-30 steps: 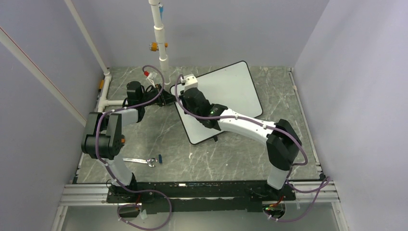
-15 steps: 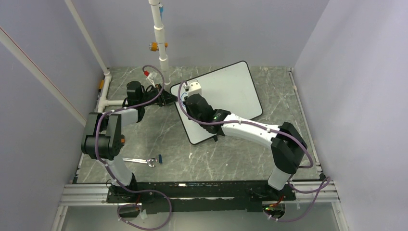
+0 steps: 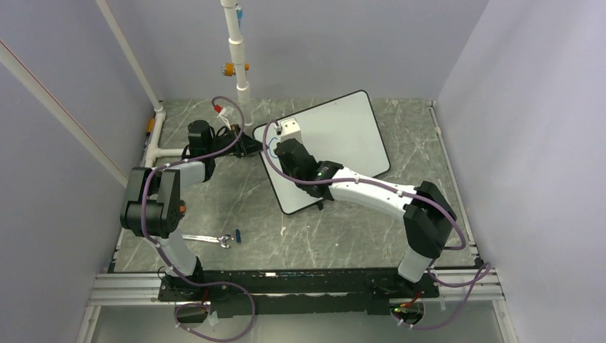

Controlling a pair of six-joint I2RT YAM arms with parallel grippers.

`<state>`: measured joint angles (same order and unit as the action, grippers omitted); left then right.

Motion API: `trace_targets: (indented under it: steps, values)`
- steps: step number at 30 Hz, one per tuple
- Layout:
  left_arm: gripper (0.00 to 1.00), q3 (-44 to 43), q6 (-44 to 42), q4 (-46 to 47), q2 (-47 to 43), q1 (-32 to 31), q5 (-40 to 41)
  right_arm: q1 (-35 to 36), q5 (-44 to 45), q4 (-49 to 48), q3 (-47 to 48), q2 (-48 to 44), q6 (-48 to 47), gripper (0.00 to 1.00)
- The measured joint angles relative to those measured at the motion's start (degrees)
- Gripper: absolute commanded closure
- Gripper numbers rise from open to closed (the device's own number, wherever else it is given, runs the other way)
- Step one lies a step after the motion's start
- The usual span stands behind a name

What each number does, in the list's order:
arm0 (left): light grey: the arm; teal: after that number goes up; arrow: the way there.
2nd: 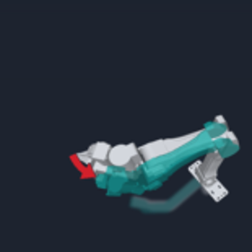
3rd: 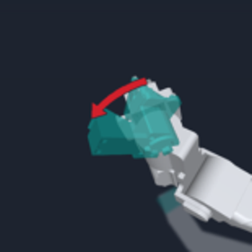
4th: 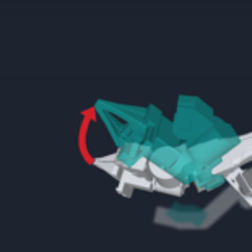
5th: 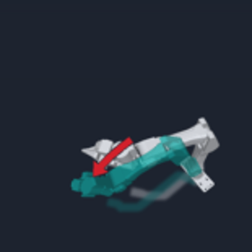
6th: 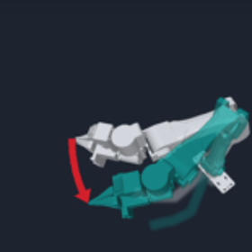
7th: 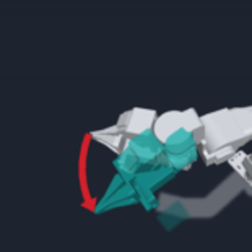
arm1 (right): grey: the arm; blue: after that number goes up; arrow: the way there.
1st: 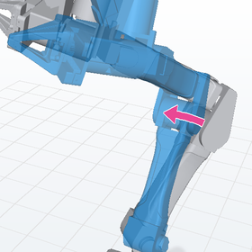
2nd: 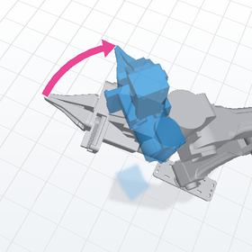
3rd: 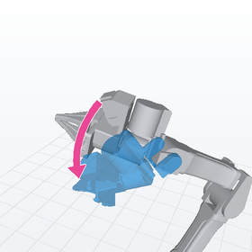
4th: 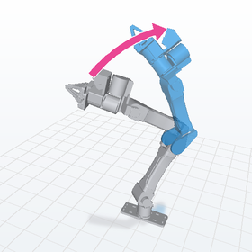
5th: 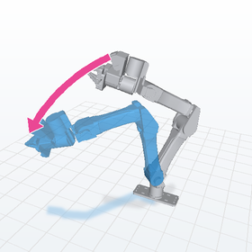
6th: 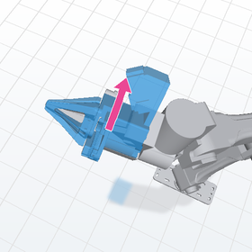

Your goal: Write a sentence on the whiteboard

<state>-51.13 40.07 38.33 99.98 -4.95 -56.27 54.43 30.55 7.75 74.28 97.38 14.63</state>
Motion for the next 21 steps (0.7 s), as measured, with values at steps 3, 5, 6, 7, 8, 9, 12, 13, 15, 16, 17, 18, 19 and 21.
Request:
trace_targets:
  steps: [3, 5, 6, 7, 8, 9, 12, 13, 15, 16, 17, 18, 19, 21]
  values:
    - [1.0, 0.0, 0.0, 0.0, -0.02, 0.0, -0.02, 0.0, 0.04, 0.07, 0.02, -0.2, -0.11, 1.0]
    - [1.0, 0.0, 0.0, 0.0, -0.02, 0.0, -0.04, 0.0, -0.2, 0.24, 0.0, -0.72, -0.09, 1.0]
    - [1.0, 0.0, 0.0, 0.0, -0.02, 0.0, -0.02, 0.0, -0.55, 0.26, 0.02, -1.16, -0.07, 1.0]
    - [1.0, 0.0, 0.0, 0.0, -0.02, 0.0, -0.02, 0.0, -0.79, 0.26, 0.02, -1.57, -0.07, 1.0]
    - [1.0, 0.0, 0.0, 0.0, -0.02, 0.0, -0.04, 0.0, -1.03, 0.24, 0.02, -2.01, -0.04, 1.0]
    - [1.0, 0.0, 0.0, 0.0, -0.02, 0.0, -0.04, -0.02, -1.2, 0.15, 0.02, -2.47, -0.04, 1.0]
    - [1.0, 0.0, 0.0, 0.0, -0.02, 0.0, -0.04, -0.02, -2.12, -0.07, 0.31, -3.02, 0.04, 1.0]
    - [1.0, 0.0, 0.0, 0.0, -0.04, 0.0, -0.04, -0.02, -2.47, -0.09, 0.59, -2.95, 0.07, 1.0]
    - [1.0, 0.0, 0.0, 0.0, -0.04, 0.0, -0.04, -0.02, -2.8, -0.07, 0.98, -2.86, 0.13, 1.0]
    - [1.0, 0.0, 0.0, 0.0, -0.04, 0.0, -0.04, -0.02, -3.08, -0.07, 1.29, -2.75, 0.15, 1.0]
    - [1.0, 0.0, 0.0, 0.0, -0.04, 0.0, -0.04, -0.02, -3.34, -0.07, 1.7, -2.56, 0.22, 1.0]
    - [1.0, 0.0, 0.02, 0.02, -0.04, 0.0, -0.04, -0.02, -3.65, -0.13, 2.1, -2.34, 0.35, 1.0]
    - [1.0, 0.0, 0.04, 0.04, -0.04, 0.0, -0.07, -0.02, -3.87, -0.13, 2.54, -2.03, 0.37, 1.0]
    - [1.0, 0.0, 0.04, 0.22, -0.04, 0.0, -0.22, -0.02, -4.2, -0.2, 3.32, -1.27, 0.39, 1.0]
